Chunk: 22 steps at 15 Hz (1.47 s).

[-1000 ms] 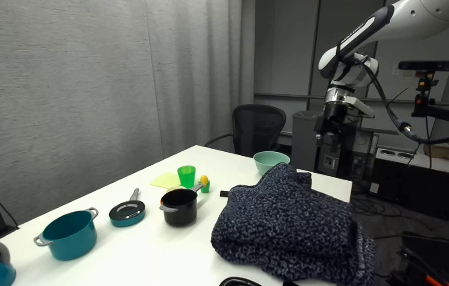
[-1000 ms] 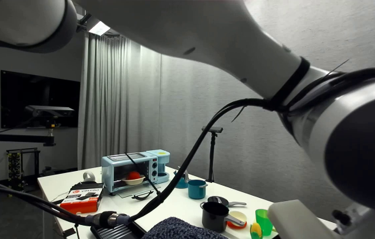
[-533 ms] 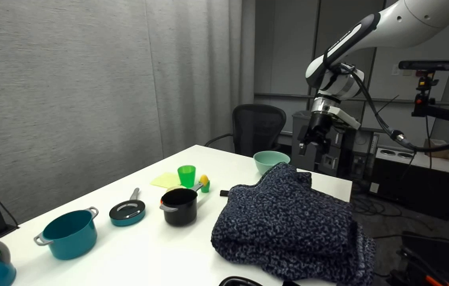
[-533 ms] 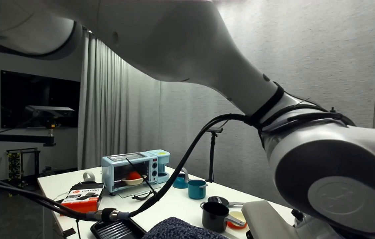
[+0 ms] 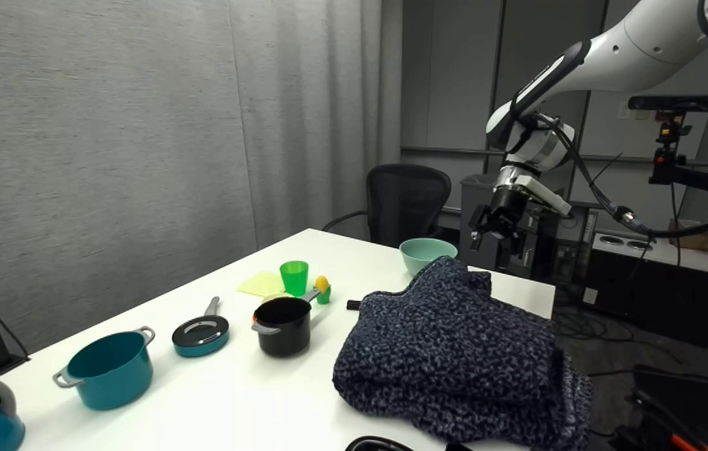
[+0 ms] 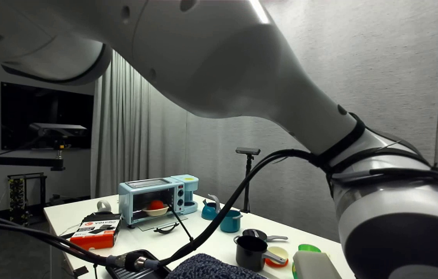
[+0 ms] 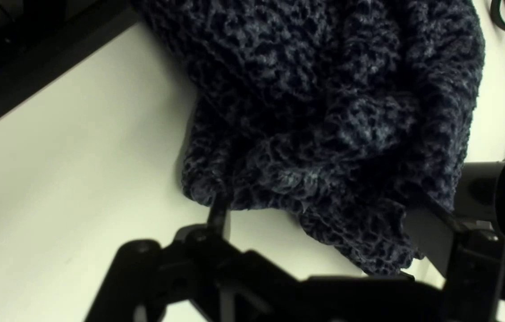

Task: Unfold the blanket once

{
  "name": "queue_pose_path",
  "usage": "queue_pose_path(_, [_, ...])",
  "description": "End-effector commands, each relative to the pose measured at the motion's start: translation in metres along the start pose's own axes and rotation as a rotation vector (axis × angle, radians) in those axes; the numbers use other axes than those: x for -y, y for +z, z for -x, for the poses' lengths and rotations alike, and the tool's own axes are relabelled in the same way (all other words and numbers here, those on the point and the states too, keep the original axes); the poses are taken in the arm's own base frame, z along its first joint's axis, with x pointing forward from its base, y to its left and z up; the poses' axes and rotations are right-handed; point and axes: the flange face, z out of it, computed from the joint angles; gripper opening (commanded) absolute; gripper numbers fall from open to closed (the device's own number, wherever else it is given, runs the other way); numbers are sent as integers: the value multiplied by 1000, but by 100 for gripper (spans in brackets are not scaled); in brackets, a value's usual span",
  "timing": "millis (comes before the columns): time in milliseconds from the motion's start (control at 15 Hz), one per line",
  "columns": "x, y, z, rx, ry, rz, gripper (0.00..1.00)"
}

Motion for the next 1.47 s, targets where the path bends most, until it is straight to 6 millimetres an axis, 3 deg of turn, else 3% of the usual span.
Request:
queue_pose_path(0, [9,13,-2,37,-34,-17,100])
queue_pose_path(333, [28,6,3,21,-74,-60,100])
queue_pose_path(867, [44,49,8,82,-83,-46,100])
queue_pose_path(1267, [62,69,4,44,-140,2,100])
queue_pose_path(1333, [62,71,3,39,-144,11,75])
queue_pose_path(1400, [63,72,4,35,-146,17,74])
